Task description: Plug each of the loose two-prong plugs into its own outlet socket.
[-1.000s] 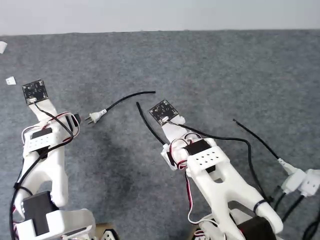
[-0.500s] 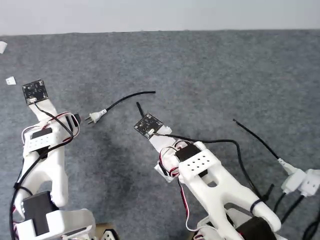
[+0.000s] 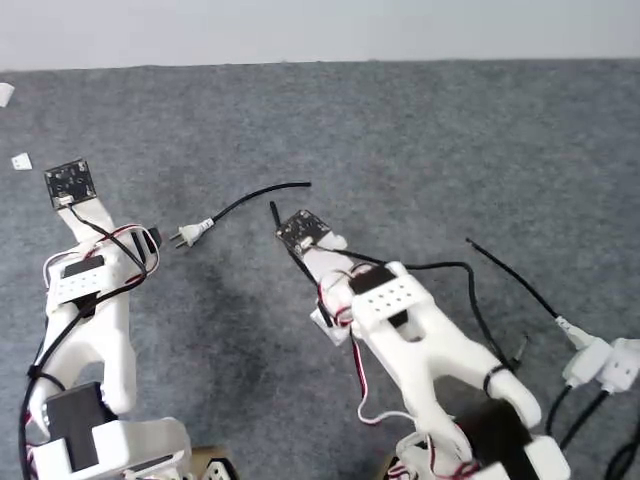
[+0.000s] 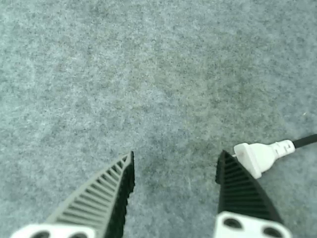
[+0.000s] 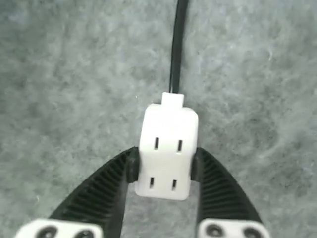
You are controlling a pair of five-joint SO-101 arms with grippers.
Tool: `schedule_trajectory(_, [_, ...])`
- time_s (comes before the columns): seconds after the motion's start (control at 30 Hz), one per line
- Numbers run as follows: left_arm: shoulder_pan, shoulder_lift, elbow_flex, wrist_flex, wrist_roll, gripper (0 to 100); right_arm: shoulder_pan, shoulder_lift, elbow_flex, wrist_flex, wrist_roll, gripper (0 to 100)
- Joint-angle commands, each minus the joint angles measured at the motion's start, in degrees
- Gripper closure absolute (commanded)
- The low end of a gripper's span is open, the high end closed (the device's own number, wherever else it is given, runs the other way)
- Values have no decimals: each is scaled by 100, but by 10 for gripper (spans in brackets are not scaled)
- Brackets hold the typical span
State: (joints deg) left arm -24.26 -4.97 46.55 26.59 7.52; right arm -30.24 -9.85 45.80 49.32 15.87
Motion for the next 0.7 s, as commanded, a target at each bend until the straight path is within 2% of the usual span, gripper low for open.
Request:
schedule_trajectory(0.0, [-26, -255, -48, -132, -35, 745, 31, 145, -457, 259, -105, 998])
schedule_trajectory(0.27, [-26, -255, -48, -132, -35, 745, 22, -725, -633, 796, -2233, 987])
schedule_trajectory(0.4, [-18, -255, -48, -132, -35, 745, -338, -963, -633, 945, -3138, 967])
schedule_trajectory(0.57, [-18, -255, -48, -132, -35, 745, -954, -514, -598, 857, -3727, 870])
schedule_trajectory(0.67, [-18, -255, -48, -132, -35, 745, -1068, -136, -607, 576, -3842, 863])
